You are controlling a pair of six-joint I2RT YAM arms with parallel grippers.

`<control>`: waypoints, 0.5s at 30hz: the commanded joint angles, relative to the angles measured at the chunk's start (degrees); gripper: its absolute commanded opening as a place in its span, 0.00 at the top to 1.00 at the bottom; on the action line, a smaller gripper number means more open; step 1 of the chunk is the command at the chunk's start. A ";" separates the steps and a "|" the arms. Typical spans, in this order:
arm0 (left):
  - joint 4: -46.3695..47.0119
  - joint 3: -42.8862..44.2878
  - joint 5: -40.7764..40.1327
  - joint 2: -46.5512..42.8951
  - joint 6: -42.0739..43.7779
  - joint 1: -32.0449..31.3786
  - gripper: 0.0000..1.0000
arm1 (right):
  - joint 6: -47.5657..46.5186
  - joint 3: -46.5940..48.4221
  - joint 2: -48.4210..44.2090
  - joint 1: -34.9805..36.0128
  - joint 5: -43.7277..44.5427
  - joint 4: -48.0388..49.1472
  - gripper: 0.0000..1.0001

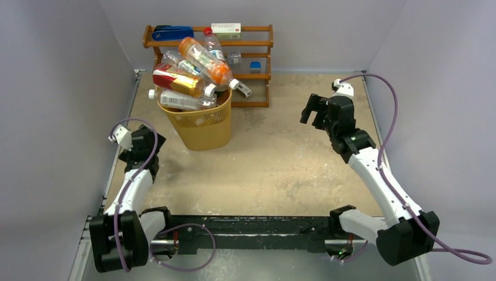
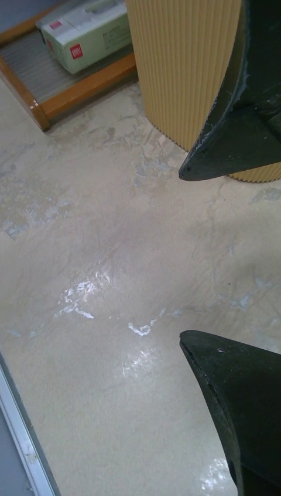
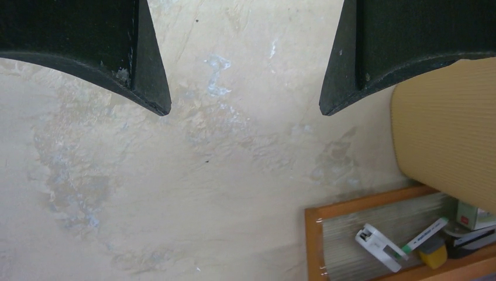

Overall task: Put the plastic bottles in the bin
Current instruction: Reset both arms

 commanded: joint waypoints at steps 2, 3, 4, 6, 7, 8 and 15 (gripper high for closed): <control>8.23 0.78 -1.38 5.88 9.52 0.64 0.01 | -2.59 -8.35 -3.75 -2.85 -0.66 15.96 0.00; 9.73 0.40 -1.40 6.27 10.70 0.96 0.01 | -3.11 -9.81 -4.23 -3.54 -0.38 17.90 0.00; 11.51 -0.53 -0.66 6.35 11.43 1.51 0.01 | -3.49 -11.47 -4.40 -4.39 -0.37 19.82 0.00; 17.34 -3.15 1.46 6.44 13.24 2.05 0.01 | -3.86 -13.22 -4.05 -6.35 -0.12 22.61 0.00; 18.85 -4.11 1.30 6.52 13.75 2.11 0.01 | -4.09 -13.83 -3.73 -7.30 -0.05 23.77 0.00; 19.91 -4.69 0.86 6.78 14.20 2.16 0.01 | -4.41 -14.56 -3.45 -8.14 0.36 25.34 0.00; 28.39 -5.68 8.49 10.15 20.81 2.25 0.01 | -5.69 -21.67 -3.11 -14.84 1.56 36.80 0.00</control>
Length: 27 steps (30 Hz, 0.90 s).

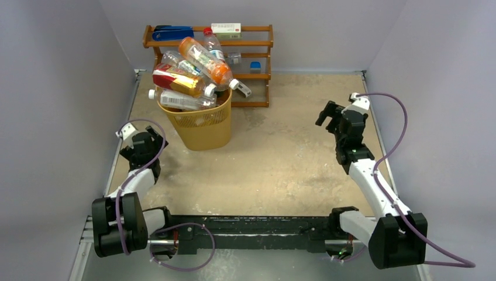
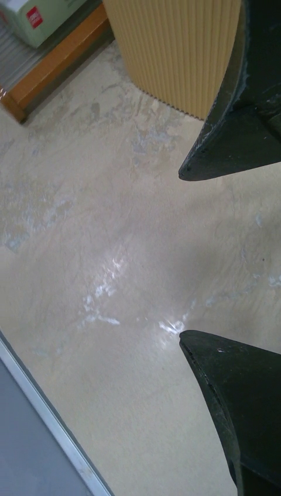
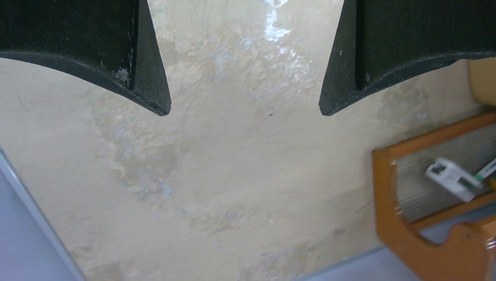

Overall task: Put the plastic bottles in the bin
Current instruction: Reset both arms

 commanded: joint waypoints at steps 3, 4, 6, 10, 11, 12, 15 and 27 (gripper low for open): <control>14.68 -1.10 7.12 3.47 7.03 0.49 0.01 | -1.41 -4.14 0.18 -5.00 1.48 13.64 0.00; 16.49 -1.69 7.59 3.71 7.30 0.52 0.01 | -1.35 -4.34 0.74 -5.49 1.38 14.10 0.00; 20.04 -2.83 9.02 4.30 8.03 0.50 0.01 | -1.43 -4.48 1.78 -6.17 1.46 14.79 0.00; 25.33 -3.84 11.21 7.63 8.99 0.52 0.01 | -2.58 -5.92 3.05 -7.20 1.80 17.97 0.00; 26.70 -4.05 12.19 8.61 9.18 0.60 0.01 | -3.00 -6.32 3.28 -7.61 2.00 18.91 0.00; 28.01 -4.30 12.79 9.51 9.24 0.54 0.01 | -3.40 -6.98 3.54 -7.92 1.96 19.76 0.00; 32.42 -5.04 14.87 12.68 9.84 0.96 0.01 | -4.30 -8.51 3.92 -8.94 1.88 22.19 0.00; 41.01 -3.89 22.89 18.87 9.58 3.27 0.01 | -6.40 -14.72 6.36 -11.18 2.32 34.75 0.00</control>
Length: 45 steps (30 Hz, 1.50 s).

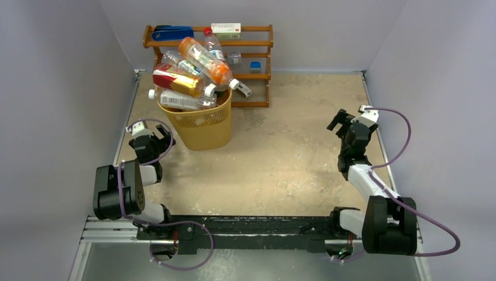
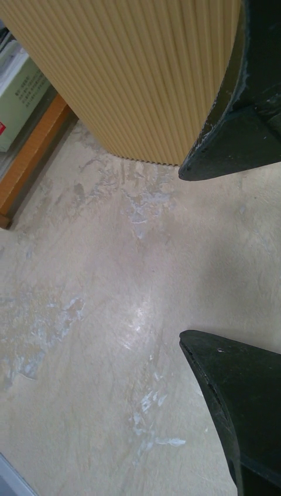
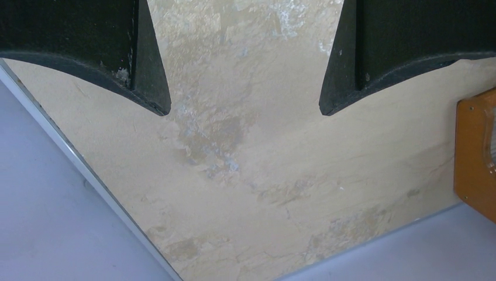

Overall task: Put the plastic bottles in the bin
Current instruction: Reset both arms

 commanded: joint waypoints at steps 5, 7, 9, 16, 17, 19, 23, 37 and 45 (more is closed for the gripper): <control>11.74 1.71 3.03 4.65 -0.48 1.64 0.01 | -1.24 -0.74 3.75 -2.32 2.11 12.57 0.00; 12.21 1.95 2.97 4.96 0.25 1.67 0.01 | -0.86 -0.71 5.10 -2.76 2.46 13.81 0.00; 12.16 2.27 2.38 5.26 0.39 1.73 0.01 | -0.81 -0.99 6.34 -3.01 2.42 15.85 0.00; 13.39 2.90 0.96 6.32 1.70 1.71 0.01 | -2.32 -0.28 12.79 -3.17 3.79 21.81 0.00; 14.16 2.63 0.85 6.37 1.83 1.72 0.01 | -2.61 -0.65 13.41 -3.26 4.37 22.66 0.00; 15.87 1.88 0.46 6.57 2.25 1.79 0.01 | -3.34 -2.21 14.09 -3.28 4.54 26.16 0.00; 20.80 -0.35 -0.24 7.31 1.97 1.80 0.01 | -4.25 -3.82 15.09 -3.28 4.91 30.27 0.00; 35.38 -7.44 2.40 7.95 3.14 1.68 0.01 | -11.16 -7.00 18.75 -3.20 2.69 44.35 0.00; 36.86 -7.93 2.06 8.64 3.29 1.41 0.01 | -13.12 -12.84 22.16 -3.18 -2.15 57.90 0.00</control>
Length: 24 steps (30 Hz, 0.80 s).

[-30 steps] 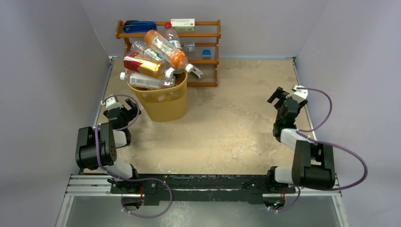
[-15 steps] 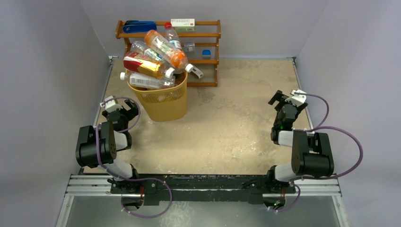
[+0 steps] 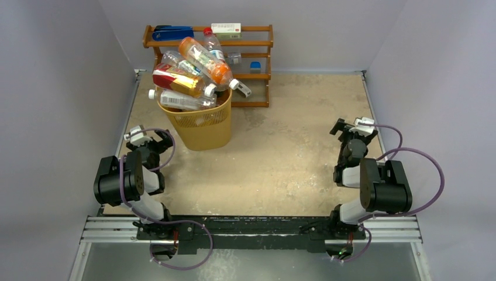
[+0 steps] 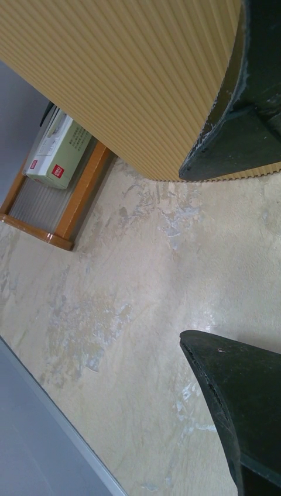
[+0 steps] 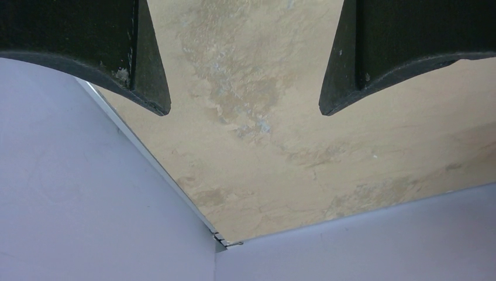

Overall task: Put the plastic bottles in the bin
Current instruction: Reset both arms

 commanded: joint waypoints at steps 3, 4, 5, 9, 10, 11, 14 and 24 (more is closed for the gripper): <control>4.74 0.04 -0.06 -0.25 2.02 -0.28 0.01 | -2.73 -2.08 4.04 -0.19 -3.10 14.75 0.00; 5.45 -0.45 -0.18 -0.30 2.20 -0.32 0.01 | -2.75 -1.49 3.73 -0.12 -3.57 13.11 0.00; 6.58 -0.94 -0.33 -0.10 2.29 -0.51 0.01 | -3.05 -0.98 3.99 -0.11 -3.99 12.34 0.00; 11.11 -2.15 -0.68 1.56 2.32 -0.90 0.01 | -3.38 0.99 4.31 -0.11 -4.81 9.31 0.00; 10.64 -2.10 -0.75 1.42 2.39 -0.94 0.01 | -3.48 1.25 4.35 -0.11 -4.95 8.85 0.00; 9.50 -1.97 -1.10 1.16 2.63 -1.18 0.01 | -3.50 1.37 4.28 -0.11 -5.05 8.52 0.00; 5.56 -0.04 -2.49 0.49 4.10 -2.62 0.01 | -3.48 1.39 4.32 -0.11 -5.02 8.62 0.00; 5.61 1.67 -4.70 4.21 9.08 -7.42 0.01 | -3.59 1.39 4.31 -0.07 -4.98 8.69 0.00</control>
